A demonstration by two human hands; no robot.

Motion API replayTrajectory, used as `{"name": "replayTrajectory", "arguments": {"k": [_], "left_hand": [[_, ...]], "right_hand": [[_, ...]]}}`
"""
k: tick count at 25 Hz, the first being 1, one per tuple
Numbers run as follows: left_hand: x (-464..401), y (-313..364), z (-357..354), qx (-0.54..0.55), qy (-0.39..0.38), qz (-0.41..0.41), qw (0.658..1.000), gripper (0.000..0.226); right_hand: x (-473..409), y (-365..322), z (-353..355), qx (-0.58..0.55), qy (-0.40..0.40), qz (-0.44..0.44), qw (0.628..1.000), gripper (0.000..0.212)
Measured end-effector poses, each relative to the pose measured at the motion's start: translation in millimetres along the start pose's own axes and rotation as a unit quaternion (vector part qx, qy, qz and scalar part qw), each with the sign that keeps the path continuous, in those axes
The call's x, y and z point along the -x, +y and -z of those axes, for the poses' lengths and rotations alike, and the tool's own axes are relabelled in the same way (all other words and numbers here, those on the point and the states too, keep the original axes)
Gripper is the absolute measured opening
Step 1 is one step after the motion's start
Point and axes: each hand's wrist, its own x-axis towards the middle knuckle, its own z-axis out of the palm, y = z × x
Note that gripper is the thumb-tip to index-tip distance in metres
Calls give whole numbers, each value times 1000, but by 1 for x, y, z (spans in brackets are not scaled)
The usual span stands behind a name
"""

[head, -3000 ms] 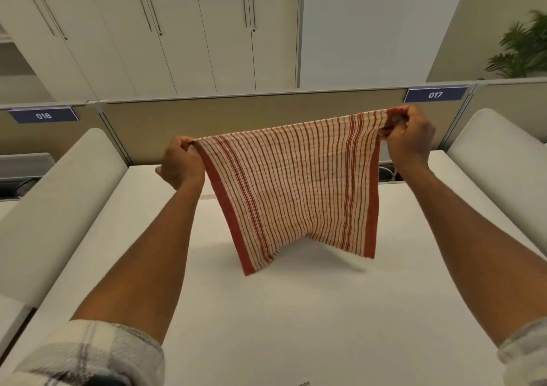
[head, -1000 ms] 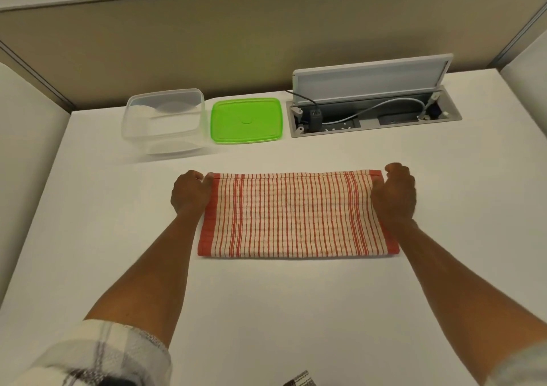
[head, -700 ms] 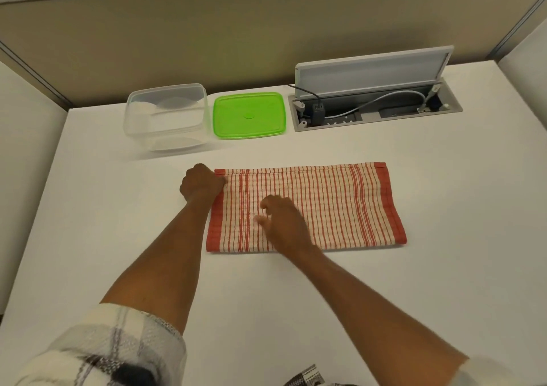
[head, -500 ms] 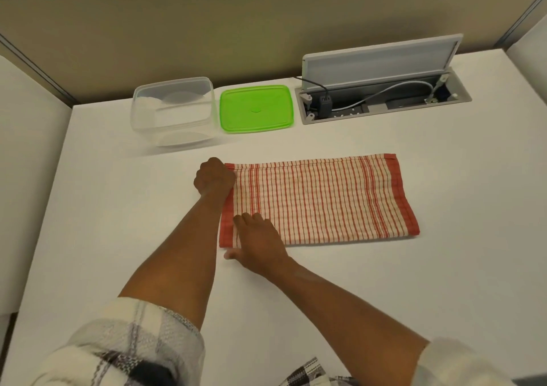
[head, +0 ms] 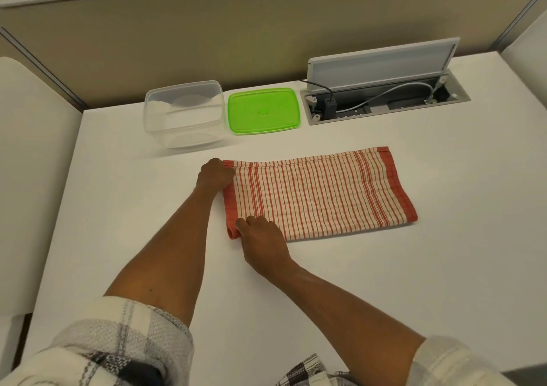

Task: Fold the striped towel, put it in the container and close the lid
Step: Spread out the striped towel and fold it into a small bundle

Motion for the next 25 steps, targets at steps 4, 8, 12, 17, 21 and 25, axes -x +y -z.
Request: {"name": "replayTrajectory", "arguments": {"k": [4,8,12,17,21,25], "left_hand": [[14,-2,11,102,9,-23,995,14],[33,31,11,184,22,-62,981,31],[52,85,-3,234,18,-103,967,46],[71,150,-35,237,5,-143,961,47],[80,195,-69,201,7,-155,967,47],[83,231,-112,170,-11,-168,971,48]], "right_hand": [[0,1,18,-115,15,-126,985,8],[17,24,41,-200,78,-162,963,5],[32,52,67,-291,125,-206,926,4],[54,92,101,-341,176,-262,885,11],[70,132,122,-362,197,-312,856,12],[86,172,134,-390,192,-347,831,21]]}}
